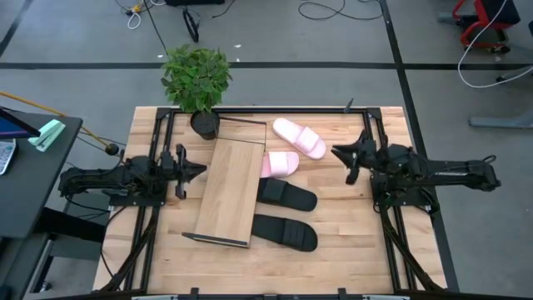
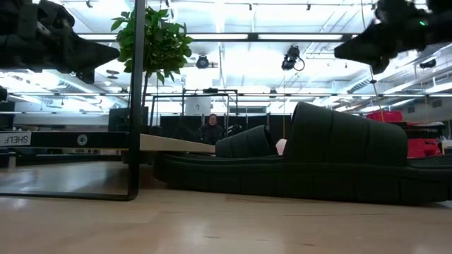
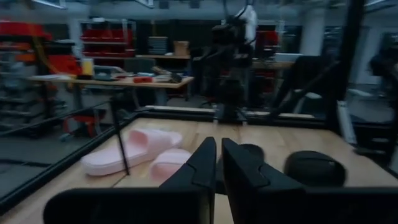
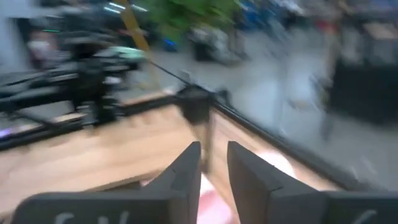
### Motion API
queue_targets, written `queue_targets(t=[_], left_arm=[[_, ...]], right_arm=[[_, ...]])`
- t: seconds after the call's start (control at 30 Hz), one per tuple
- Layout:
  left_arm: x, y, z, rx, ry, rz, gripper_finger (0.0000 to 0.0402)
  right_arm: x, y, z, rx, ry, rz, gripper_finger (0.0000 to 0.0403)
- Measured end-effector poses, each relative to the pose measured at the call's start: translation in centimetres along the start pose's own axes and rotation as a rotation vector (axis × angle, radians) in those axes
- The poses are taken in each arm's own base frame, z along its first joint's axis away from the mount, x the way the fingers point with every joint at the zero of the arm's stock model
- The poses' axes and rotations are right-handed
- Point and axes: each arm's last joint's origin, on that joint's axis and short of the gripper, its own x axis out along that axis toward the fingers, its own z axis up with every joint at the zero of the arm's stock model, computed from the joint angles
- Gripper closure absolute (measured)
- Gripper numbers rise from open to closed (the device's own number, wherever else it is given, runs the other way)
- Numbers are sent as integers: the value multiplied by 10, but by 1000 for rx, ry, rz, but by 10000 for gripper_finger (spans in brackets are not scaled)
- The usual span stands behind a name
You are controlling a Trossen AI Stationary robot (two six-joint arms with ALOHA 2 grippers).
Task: Pick and place slides into the shelf
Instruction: Put the top pink slipper on the shelf
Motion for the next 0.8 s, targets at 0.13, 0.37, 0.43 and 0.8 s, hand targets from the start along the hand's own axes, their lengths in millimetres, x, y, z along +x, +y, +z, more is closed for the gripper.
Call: queue_targets(t=[0.13,0.37,0.43,0.8], left_arm=[[0,1,0,68,0,43,363],[0,2,0,258,5,74,371],[0,2,0,287,6,74,375],[0,2,0,336,7,74,370]], right_arm=[[10,-2,16,175,198,-175,302],[35,-5,33,294,417,-379,283],[45,-9,31,323,467,-413,277],[80,-42,-9,503,725,-598,205]])
